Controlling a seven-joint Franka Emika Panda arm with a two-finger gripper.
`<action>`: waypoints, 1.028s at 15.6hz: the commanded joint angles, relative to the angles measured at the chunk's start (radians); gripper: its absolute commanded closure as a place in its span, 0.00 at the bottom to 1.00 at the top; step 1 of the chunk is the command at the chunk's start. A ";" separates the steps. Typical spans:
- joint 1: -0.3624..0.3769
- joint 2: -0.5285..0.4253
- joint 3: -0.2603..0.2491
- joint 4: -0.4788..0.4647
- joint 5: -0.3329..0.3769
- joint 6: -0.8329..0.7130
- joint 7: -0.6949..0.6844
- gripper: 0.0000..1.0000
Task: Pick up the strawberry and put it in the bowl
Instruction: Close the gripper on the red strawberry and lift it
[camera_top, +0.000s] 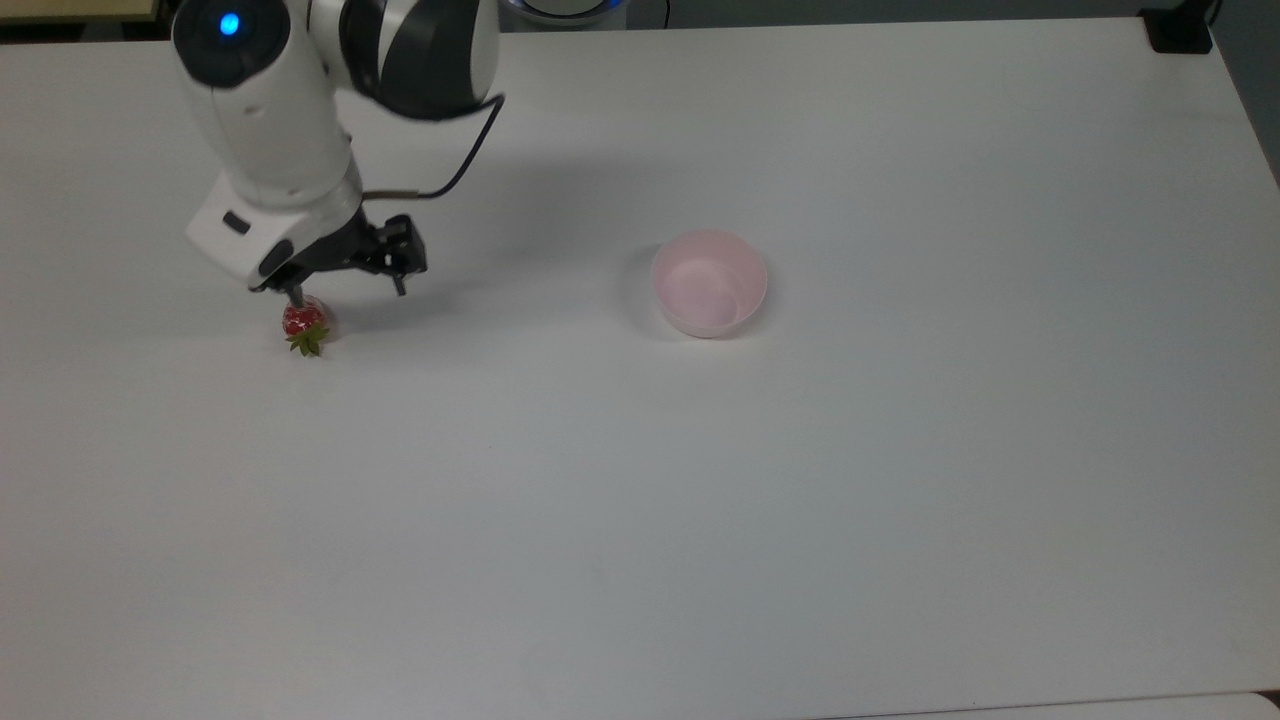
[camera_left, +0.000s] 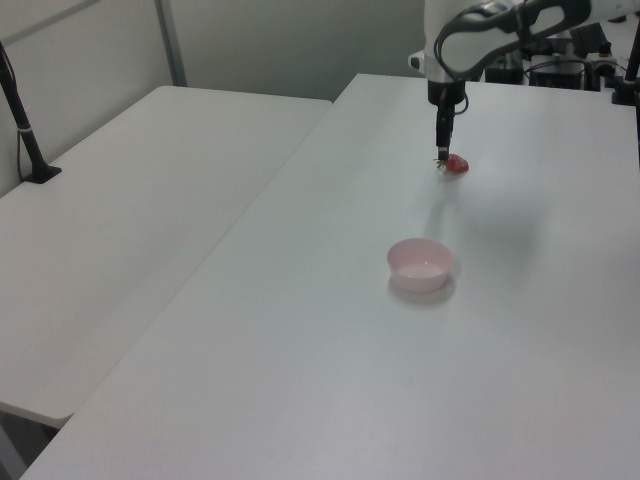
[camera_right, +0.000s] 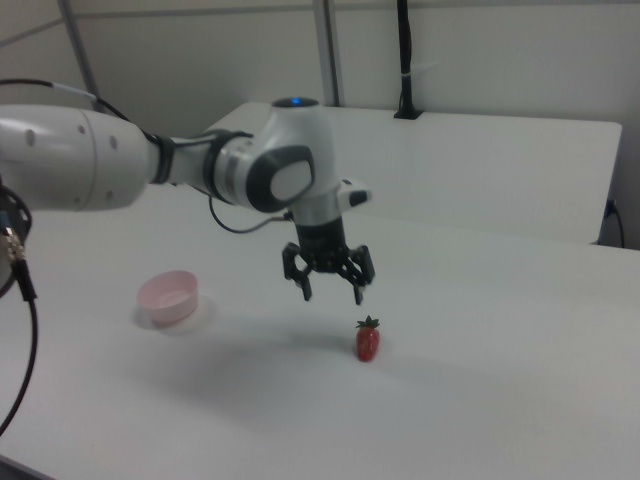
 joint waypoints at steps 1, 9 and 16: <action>-0.024 0.048 -0.019 0.011 0.015 0.063 -0.041 0.00; -0.037 0.124 -0.037 0.011 0.007 0.136 -0.103 0.14; -0.040 0.114 -0.039 0.011 0.011 0.133 -0.144 0.59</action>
